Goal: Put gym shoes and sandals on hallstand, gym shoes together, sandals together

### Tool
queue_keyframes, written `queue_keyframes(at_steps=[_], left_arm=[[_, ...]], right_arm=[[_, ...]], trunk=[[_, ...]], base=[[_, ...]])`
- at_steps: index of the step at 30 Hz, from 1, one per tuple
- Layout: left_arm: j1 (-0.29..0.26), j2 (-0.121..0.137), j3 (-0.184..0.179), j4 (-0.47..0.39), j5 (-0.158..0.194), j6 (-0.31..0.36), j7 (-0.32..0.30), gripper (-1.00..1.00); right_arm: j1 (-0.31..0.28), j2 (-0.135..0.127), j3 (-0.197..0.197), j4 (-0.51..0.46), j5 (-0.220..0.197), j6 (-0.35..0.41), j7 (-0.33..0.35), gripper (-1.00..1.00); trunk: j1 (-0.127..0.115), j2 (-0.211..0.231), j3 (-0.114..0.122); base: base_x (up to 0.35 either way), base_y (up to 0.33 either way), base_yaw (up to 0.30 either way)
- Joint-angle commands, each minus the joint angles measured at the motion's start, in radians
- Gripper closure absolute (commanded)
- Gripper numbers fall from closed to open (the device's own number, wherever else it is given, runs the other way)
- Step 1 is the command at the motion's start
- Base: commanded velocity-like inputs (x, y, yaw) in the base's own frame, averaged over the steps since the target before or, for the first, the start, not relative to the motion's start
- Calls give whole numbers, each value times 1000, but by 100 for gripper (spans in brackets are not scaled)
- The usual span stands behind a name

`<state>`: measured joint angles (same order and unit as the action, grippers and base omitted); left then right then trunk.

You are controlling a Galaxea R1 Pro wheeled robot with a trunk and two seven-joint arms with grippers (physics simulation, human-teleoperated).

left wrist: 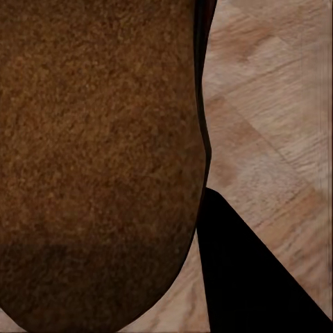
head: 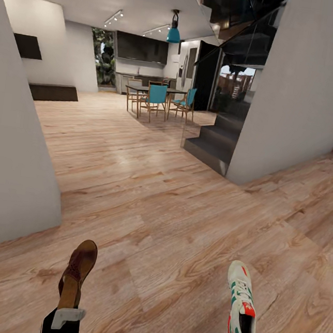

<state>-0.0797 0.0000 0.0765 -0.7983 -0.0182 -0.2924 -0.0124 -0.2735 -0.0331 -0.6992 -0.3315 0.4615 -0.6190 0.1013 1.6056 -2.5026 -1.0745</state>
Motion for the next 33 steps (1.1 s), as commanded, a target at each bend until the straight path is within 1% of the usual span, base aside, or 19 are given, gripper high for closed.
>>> queue_keyframes(at_steps=[1, 12, 27, 33], left_arm=[[0, 0, 2, 0, -6, -2, -1, 100], [0, -1, 0, 1, -7, -2, -1, 100], [0, -2, 0, 1, -9, -2, -2, 100], [0, -1, -1, 1, -10, -4, -3, 100]], right_arm=[[-1, 3, -9, 1, -1, -4, 10, 100], [-1, 9, -9, 2, 0, -2, 8, 100], [-1, 10, -9, 3, 0, -2, 8, 100], [-1, 10, -9, 4, 0, -1, 8, 100]], trunk=[[-1, 0, 4], [-6, 3, 47], [-63, 108, 94], [-63, 108, 94]], base=[[0, 0, -281], [0, 0, -296], [0, 0, -300], [0, 0, -300]])
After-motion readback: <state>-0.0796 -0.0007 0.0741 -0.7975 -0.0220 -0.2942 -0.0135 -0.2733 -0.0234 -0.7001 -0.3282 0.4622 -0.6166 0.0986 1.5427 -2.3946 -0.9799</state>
